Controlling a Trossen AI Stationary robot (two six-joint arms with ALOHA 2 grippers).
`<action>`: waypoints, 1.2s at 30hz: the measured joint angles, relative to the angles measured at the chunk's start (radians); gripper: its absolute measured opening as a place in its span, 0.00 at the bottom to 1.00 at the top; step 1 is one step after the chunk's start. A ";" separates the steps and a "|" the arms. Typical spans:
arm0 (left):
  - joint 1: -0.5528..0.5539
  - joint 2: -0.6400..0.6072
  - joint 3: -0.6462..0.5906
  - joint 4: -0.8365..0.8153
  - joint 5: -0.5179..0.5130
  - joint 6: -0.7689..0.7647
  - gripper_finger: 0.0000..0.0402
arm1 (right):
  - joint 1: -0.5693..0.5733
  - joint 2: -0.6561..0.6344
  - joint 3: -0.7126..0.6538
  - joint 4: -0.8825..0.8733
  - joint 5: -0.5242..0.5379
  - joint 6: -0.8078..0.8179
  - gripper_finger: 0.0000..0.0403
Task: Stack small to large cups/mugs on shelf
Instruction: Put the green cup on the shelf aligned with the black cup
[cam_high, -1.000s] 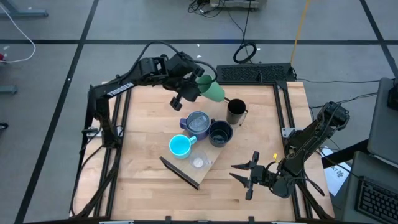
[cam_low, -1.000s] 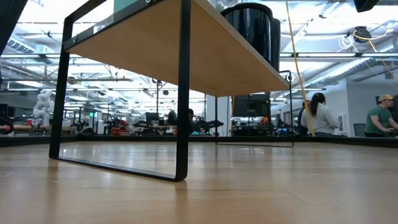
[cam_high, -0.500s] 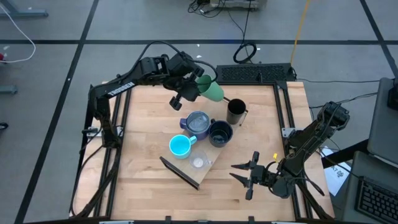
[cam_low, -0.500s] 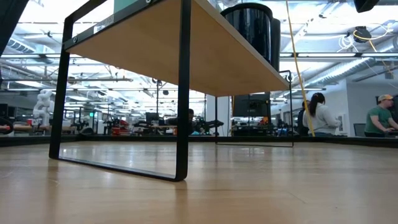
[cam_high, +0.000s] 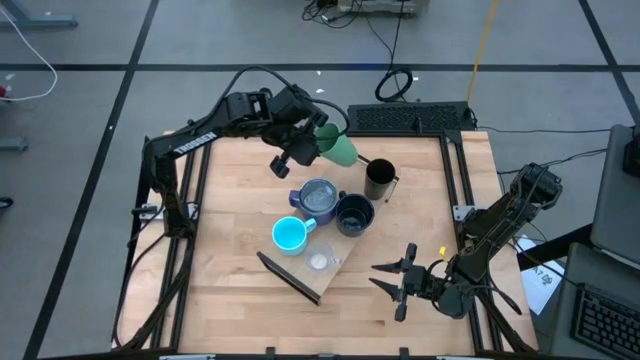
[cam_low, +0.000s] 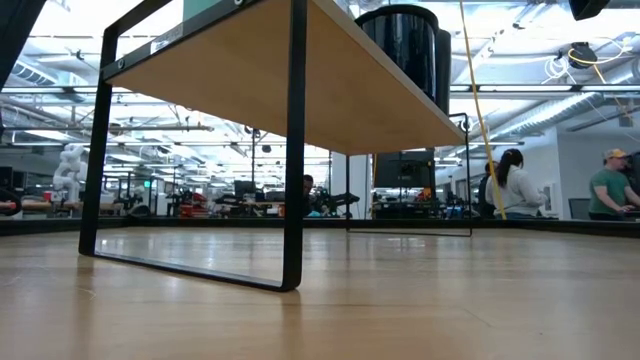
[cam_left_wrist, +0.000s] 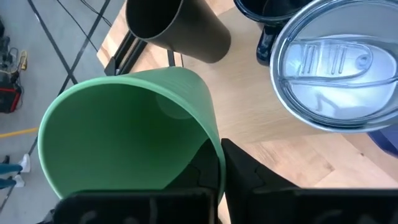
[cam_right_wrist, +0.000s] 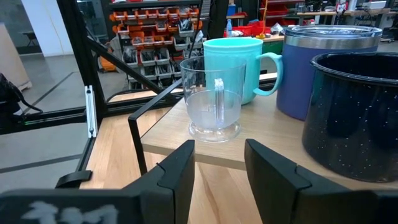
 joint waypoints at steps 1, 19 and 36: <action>0.000 0.000 0.000 -0.001 0.005 0.006 0.02 | 0.000 0.000 0.000 0.000 0.000 0.000 0.32; 0.005 0.009 0.000 0.046 0.068 0.136 0.02 | 0.000 0.000 0.000 -0.001 0.000 -0.003 0.32; 0.028 0.114 0.000 -0.005 0.056 0.142 0.03 | 0.000 0.000 0.000 -0.009 0.000 -0.019 0.32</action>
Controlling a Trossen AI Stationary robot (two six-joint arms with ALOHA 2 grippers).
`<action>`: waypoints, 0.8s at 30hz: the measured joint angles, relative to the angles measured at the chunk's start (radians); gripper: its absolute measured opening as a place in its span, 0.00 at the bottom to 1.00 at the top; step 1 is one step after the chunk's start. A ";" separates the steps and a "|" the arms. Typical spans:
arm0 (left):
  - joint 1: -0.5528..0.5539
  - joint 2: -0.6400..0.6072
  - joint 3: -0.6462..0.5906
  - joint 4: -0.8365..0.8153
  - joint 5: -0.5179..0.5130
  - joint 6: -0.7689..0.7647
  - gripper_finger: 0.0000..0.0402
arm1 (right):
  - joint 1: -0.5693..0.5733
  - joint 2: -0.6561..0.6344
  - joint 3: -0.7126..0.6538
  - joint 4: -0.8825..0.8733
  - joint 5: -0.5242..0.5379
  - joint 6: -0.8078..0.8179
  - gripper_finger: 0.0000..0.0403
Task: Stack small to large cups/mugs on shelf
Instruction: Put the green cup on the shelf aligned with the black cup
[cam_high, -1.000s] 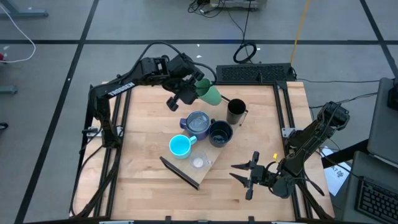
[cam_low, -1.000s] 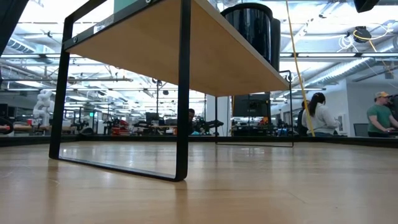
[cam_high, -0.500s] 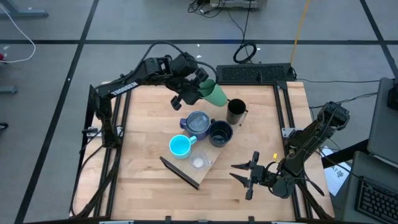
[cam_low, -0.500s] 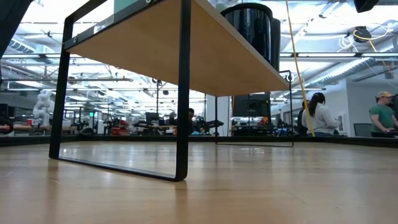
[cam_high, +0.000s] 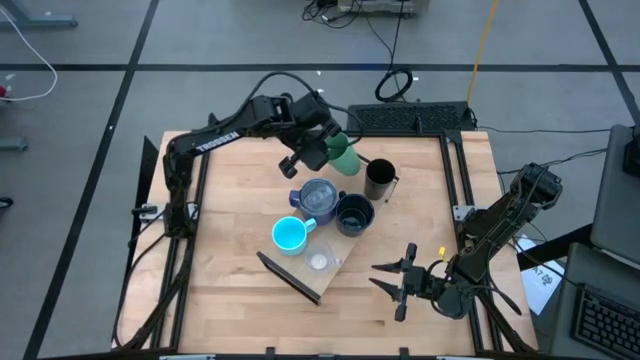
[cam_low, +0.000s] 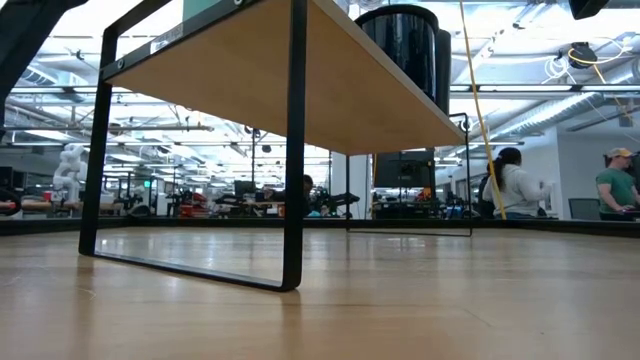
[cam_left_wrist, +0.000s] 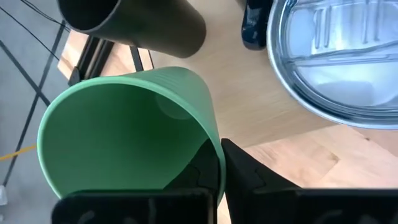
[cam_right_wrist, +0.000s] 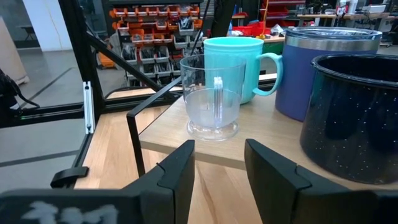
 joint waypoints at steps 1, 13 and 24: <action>-0.001 0.000 0.000 -0.003 0.000 0.000 0.03 | 0.000 0.000 0.000 0.001 0.000 0.000 0.32; -0.011 0.000 0.000 -0.048 0.006 0.003 0.01 | 0.000 0.000 0.000 0.002 0.000 0.000 0.32; -0.016 0.000 0.000 -0.049 0.006 0.006 0.01 | 0.000 0.000 0.000 -0.005 0.000 0.000 0.32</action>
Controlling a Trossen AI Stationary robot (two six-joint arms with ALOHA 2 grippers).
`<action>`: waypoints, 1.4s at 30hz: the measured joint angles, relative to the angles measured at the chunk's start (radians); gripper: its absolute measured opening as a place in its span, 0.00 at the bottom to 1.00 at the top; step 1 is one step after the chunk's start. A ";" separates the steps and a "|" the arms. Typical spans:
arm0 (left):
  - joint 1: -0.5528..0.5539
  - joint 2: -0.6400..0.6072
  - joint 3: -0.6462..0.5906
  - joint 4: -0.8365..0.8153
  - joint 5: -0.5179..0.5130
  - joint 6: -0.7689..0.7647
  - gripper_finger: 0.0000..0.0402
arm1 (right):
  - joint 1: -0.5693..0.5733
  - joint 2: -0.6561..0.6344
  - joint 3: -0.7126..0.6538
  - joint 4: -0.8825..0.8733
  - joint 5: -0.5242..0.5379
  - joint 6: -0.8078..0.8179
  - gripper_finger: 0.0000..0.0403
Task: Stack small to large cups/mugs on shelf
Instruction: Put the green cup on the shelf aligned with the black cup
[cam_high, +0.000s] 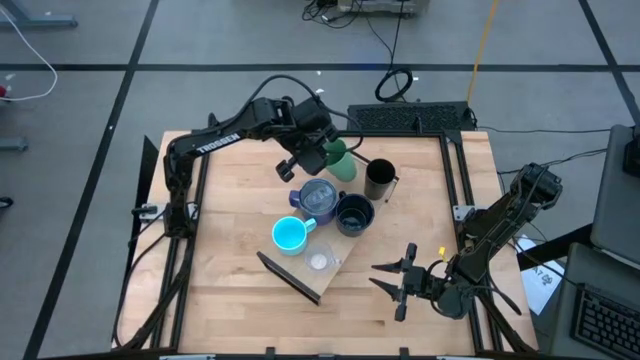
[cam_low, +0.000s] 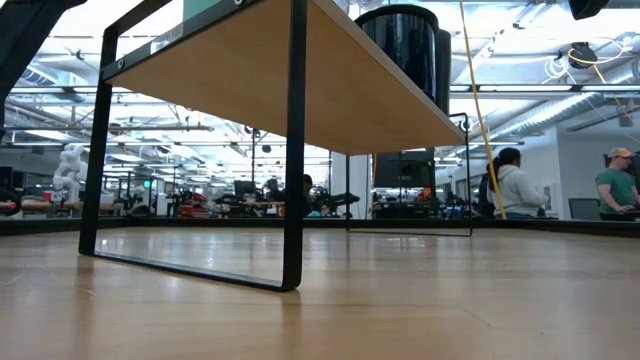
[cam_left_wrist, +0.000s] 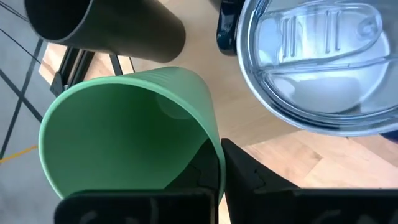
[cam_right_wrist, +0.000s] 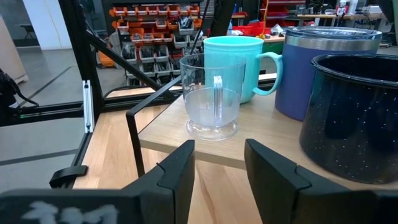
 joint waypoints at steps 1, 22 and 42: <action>0.000 0.000 0.000 -0.003 -0.001 0.000 0.02 | 0.000 0.000 0.000 0.000 0.000 0.000 0.32; -0.051 0.000 0.000 0.026 -0.009 0.020 0.03 | 0.000 0.000 0.000 -0.004 0.000 -0.019 0.32; -0.051 0.000 0.000 0.063 -0.013 0.016 0.09 | 0.000 0.000 0.000 -0.004 0.000 -0.030 0.32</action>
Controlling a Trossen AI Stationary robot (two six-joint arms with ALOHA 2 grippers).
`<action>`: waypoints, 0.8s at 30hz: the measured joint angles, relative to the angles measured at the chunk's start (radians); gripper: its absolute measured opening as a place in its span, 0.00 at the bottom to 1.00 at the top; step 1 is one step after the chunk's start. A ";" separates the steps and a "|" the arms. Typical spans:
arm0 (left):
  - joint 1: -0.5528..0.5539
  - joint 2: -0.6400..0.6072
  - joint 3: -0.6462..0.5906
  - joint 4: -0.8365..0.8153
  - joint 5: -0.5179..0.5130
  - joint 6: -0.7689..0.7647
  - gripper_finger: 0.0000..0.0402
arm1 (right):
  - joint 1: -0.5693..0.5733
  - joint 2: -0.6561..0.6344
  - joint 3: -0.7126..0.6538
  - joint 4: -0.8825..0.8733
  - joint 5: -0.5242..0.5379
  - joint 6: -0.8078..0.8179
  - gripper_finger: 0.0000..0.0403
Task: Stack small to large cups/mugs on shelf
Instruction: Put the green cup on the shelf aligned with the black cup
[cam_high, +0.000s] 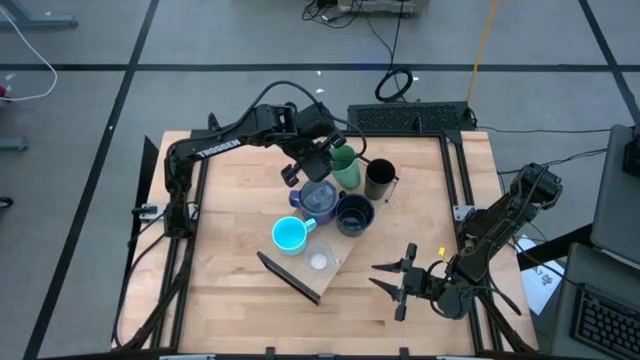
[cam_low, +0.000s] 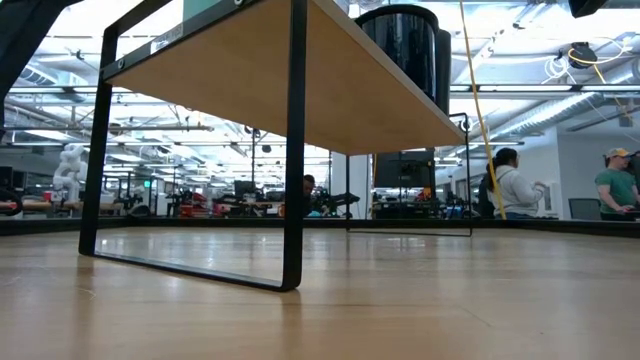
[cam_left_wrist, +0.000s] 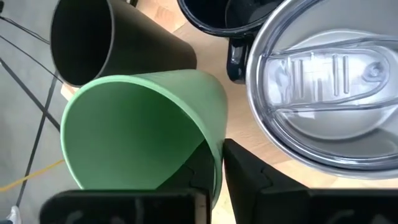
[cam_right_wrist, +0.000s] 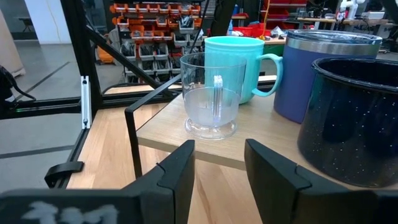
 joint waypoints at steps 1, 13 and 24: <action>0.000 0.000 0.000 0.002 0.000 -0.002 0.08 | 0.000 0.000 0.000 0.000 0.000 0.000 0.32; -0.022 0.027 -0.001 0.015 0.017 -0.016 0.11 | 0.000 0.000 0.000 0.000 0.000 -0.007 0.32; -0.033 0.045 -0.001 0.047 -0.047 -0.050 0.12 | 0.000 0.000 0.000 0.000 0.000 -0.007 0.32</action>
